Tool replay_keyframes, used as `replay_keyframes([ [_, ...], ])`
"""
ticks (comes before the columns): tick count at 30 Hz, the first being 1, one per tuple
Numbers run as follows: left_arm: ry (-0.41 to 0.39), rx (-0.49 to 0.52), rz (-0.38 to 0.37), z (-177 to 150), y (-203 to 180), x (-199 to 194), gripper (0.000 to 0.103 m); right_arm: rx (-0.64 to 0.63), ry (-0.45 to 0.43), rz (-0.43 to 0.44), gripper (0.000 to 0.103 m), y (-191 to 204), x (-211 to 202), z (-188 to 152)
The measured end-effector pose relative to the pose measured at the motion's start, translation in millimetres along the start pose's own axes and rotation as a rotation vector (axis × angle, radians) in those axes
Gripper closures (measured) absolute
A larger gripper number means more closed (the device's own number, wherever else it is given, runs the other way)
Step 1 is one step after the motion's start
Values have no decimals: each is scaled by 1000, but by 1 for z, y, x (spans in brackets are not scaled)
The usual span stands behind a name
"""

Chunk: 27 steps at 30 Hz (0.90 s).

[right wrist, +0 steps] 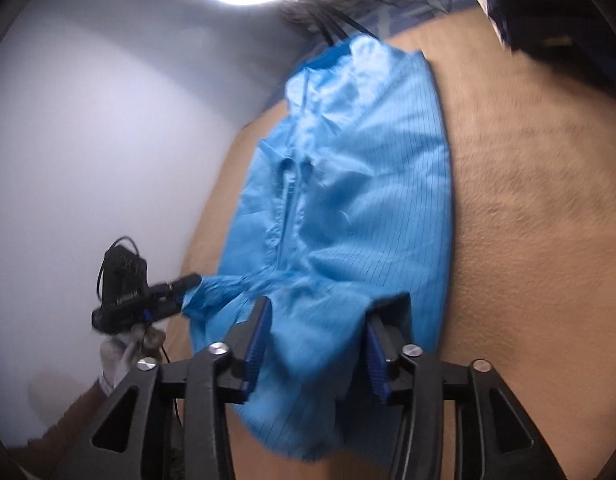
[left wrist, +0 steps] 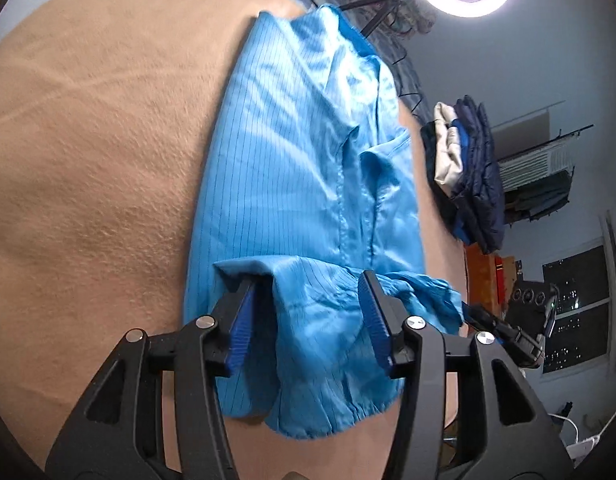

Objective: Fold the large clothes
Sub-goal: 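Fold the hem up with the right tool while the left tool grips the cuff, then open both tools and lift them off the folded hem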

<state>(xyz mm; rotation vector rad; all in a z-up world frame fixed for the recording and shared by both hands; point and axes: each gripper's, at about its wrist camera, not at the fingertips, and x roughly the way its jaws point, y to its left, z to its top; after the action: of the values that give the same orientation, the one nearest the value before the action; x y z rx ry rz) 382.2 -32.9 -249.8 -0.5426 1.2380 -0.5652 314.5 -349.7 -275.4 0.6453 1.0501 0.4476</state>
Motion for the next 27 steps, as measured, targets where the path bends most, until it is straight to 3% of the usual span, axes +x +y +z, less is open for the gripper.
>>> replay_keyframes([
  [4,21,116,-14,-17,-19,-25,52,-123,38,29,53,18,-30,-20],
  [7,83,227,-18,-46,-39,-31,52,-192,92,43,53,27,-38,-40],
  [9,163,296,-17,-71,-49,-24,52,-220,148,43,55,29,-30,-51],
  [13,282,397,51,-101,-53,8,52,-349,259,-64,62,39,-6,-72],
  [16,323,396,105,-104,-44,28,52,-395,304,-87,62,40,9,-78],
  [21,220,387,138,-81,-42,12,52,-424,298,-115,63,38,14,-67],
  [27,80,403,146,-42,-52,-10,52,-455,221,-157,63,45,4,-24],
])
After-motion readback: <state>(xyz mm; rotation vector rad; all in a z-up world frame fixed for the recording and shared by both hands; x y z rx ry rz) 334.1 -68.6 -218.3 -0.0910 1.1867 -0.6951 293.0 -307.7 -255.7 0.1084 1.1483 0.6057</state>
